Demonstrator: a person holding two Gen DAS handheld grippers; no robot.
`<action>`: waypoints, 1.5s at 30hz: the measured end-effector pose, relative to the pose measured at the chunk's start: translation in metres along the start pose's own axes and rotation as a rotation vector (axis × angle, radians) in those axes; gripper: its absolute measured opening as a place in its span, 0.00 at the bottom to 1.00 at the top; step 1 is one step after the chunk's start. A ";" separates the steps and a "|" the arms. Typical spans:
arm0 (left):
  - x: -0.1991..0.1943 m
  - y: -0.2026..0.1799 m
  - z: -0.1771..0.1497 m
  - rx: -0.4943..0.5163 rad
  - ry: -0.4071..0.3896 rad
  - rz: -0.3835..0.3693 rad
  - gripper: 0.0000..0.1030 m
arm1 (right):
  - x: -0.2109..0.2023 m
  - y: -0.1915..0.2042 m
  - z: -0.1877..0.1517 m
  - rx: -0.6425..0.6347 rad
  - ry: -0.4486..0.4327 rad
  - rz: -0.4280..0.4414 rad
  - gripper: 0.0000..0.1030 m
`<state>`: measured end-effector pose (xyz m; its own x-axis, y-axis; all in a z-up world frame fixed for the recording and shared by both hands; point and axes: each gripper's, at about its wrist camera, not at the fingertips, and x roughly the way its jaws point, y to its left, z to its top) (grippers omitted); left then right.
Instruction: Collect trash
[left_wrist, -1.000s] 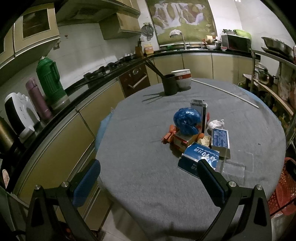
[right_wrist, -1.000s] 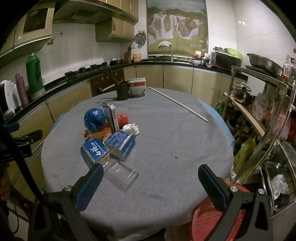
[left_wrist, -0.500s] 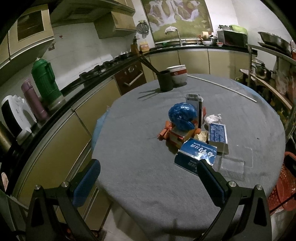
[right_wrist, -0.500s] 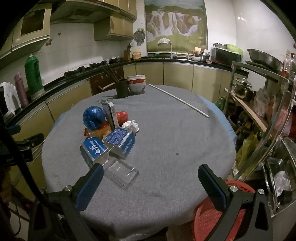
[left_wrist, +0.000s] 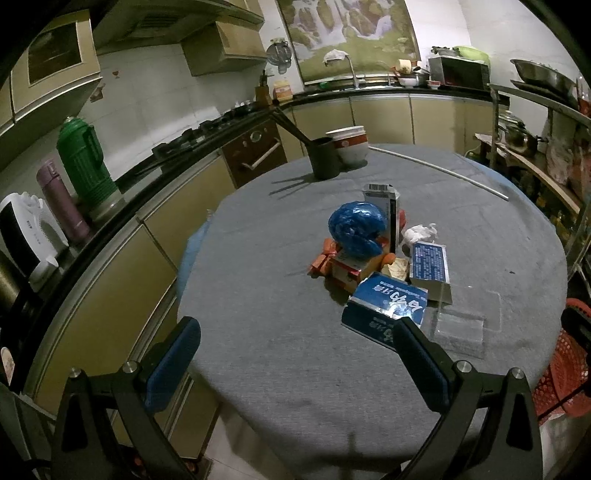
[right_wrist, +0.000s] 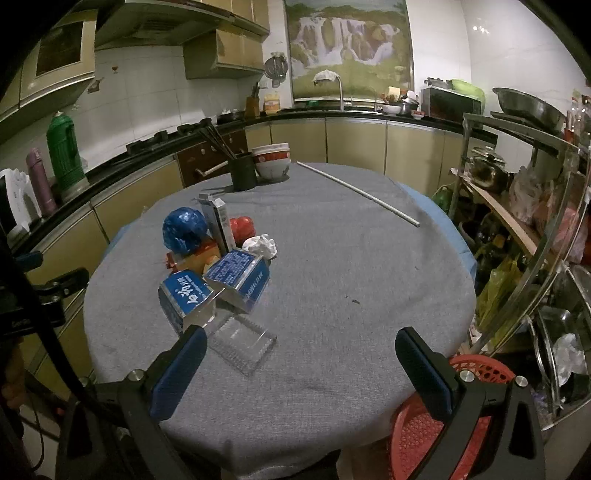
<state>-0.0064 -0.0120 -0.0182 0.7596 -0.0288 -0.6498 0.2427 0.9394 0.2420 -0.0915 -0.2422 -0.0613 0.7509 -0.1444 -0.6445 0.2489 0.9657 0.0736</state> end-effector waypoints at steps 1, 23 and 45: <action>0.000 0.000 0.000 0.000 0.000 0.000 1.00 | 0.000 0.000 0.000 0.000 0.000 0.000 1.00; 0.001 0.002 -0.003 -0.007 0.005 -0.016 1.00 | 0.002 0.006 -0.003 -0.006 0.005 0.012 1.00; 0.008 0.003 -0.005 -0.010 0.028 -0.031 1.00 | 0.008 0.009 -0.007 -0.010 0.018 0.020 1.00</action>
<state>-0.0026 -0.0076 -0.0267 0.7347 -0.0491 -0.6766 0.2601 0.9416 0.2141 -0.0881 -0.2330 -0.0712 0.7447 -0.1214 -0.6562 0.2278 0.9705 0.0790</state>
